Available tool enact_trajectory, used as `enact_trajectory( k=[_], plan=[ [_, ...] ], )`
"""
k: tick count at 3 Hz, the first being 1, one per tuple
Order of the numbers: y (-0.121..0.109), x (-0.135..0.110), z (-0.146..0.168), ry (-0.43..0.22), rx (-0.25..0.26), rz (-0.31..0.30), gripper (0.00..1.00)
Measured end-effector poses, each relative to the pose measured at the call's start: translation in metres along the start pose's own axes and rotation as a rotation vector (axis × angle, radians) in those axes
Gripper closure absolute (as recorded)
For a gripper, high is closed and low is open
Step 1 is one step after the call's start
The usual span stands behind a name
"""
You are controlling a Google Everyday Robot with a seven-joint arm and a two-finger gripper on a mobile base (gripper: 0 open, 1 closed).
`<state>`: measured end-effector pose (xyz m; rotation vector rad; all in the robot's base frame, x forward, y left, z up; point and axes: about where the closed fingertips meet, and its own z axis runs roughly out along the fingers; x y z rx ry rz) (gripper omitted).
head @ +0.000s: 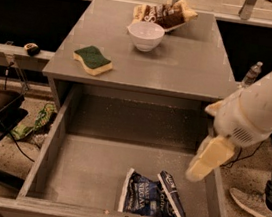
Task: Pick blue chip bag from top drawer and place on counter
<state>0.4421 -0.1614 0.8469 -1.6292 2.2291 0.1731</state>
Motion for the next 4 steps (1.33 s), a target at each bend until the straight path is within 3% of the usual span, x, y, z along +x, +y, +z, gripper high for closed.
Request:
enact_trajectory(
  k=[1,3,4],
  plan=[
    [0.025,0.004,0.065,-0.036,-0.042,0.027,0.0],
    [0.068,0.022,0.196,-0.026,-0.14,0.084,0.03],
    [0.074,0.021,0.207,-0.025,-0.154,0.088,0.25]
  ],
)
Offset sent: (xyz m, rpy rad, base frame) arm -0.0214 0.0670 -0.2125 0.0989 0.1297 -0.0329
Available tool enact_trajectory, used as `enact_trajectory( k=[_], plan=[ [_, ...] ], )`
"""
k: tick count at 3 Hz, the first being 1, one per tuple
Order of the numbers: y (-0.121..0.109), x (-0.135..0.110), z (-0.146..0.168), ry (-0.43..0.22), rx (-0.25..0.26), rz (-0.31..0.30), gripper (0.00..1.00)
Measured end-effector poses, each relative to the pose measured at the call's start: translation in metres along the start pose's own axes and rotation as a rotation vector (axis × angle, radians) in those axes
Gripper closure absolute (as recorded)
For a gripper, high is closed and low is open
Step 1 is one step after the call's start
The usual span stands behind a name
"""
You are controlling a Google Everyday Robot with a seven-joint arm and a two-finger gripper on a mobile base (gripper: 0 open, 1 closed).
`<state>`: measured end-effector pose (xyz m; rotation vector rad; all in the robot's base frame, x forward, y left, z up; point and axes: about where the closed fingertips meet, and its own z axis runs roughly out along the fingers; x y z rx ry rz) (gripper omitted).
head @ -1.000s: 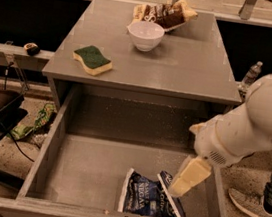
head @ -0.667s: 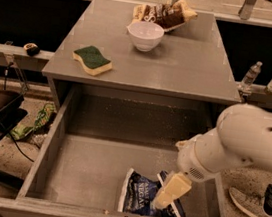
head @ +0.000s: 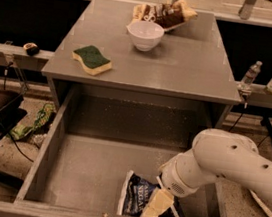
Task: Pick blue chip bag from top drawer and place on counter
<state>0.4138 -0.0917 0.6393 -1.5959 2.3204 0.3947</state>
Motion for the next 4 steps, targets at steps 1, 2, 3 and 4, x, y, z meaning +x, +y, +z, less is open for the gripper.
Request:
enact_trajectory(
  k=[1,2,3,4],
  plan=[
    [0.0,0.0,0.0,0.0,0.0,0.0,0.49],
    [0.0,-0.001,-0.001,0.004,0.003,-0.003,0.8],
    [-0.001,-0.006,-0.003,0.017,0.015,-0.014,1.0],
    [-0.004,-0.011,-0.008,0.028,0.04,-0.015,1.0]
  ],
)
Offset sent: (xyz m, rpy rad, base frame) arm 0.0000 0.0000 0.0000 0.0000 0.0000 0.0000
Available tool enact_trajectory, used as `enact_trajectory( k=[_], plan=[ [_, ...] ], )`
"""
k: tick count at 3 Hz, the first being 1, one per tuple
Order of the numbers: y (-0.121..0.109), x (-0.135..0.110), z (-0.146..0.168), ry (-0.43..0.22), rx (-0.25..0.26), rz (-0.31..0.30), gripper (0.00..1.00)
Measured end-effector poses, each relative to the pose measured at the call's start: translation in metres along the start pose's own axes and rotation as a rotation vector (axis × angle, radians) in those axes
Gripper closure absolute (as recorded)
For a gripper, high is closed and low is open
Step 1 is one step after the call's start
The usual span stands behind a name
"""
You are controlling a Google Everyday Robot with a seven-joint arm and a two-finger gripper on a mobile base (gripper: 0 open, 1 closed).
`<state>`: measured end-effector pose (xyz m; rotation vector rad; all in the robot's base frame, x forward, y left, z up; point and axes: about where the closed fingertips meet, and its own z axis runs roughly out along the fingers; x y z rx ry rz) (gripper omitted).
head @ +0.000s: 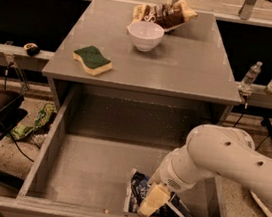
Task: Pick blue chip bag from top drawer and place on counter
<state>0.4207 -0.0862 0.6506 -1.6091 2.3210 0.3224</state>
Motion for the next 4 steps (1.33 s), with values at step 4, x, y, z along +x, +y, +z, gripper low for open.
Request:
enact_trajectory(
  k=[4],
  plan=[
    [-0.019,-0.025,-0.071,0.063,0.209,-0.054,1.0]
  ],
)
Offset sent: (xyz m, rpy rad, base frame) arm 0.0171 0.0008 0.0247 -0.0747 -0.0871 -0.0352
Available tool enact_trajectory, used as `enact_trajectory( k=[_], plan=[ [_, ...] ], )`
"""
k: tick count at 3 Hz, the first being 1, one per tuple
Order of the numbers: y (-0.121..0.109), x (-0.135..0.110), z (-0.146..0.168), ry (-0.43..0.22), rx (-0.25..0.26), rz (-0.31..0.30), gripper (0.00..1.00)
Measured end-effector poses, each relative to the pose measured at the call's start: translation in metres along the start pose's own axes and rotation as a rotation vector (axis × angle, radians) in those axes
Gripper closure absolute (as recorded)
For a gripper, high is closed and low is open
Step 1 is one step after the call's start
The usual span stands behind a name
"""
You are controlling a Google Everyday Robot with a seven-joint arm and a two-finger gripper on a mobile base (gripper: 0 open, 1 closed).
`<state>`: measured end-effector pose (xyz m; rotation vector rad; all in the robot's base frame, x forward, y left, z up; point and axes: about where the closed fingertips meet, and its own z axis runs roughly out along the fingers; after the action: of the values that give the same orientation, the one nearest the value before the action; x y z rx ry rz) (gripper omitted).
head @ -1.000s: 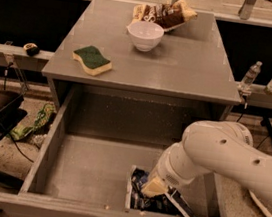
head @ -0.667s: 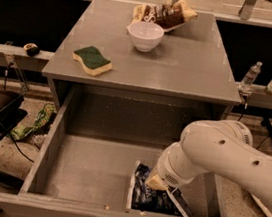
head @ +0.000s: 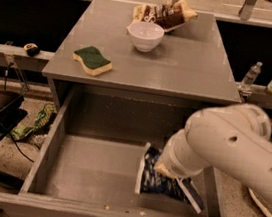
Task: Pick blue chip bag from top drawer and place on counter
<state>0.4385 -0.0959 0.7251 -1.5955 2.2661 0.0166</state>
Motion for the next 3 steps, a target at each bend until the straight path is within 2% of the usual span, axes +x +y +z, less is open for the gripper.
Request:
enact_trajectory(
  k=[1,2,3],
  plan=[
    [-0.01,-0.016,-0.069,0.058,0.093,-0.08,1.0],
    [-0.034,-0.048,-0.118,0.092,0.113,-0.171,1.0],
    [-0.079,-0.11,-0.172,0.132,0.144,-0.246,1.0]
  ],
)
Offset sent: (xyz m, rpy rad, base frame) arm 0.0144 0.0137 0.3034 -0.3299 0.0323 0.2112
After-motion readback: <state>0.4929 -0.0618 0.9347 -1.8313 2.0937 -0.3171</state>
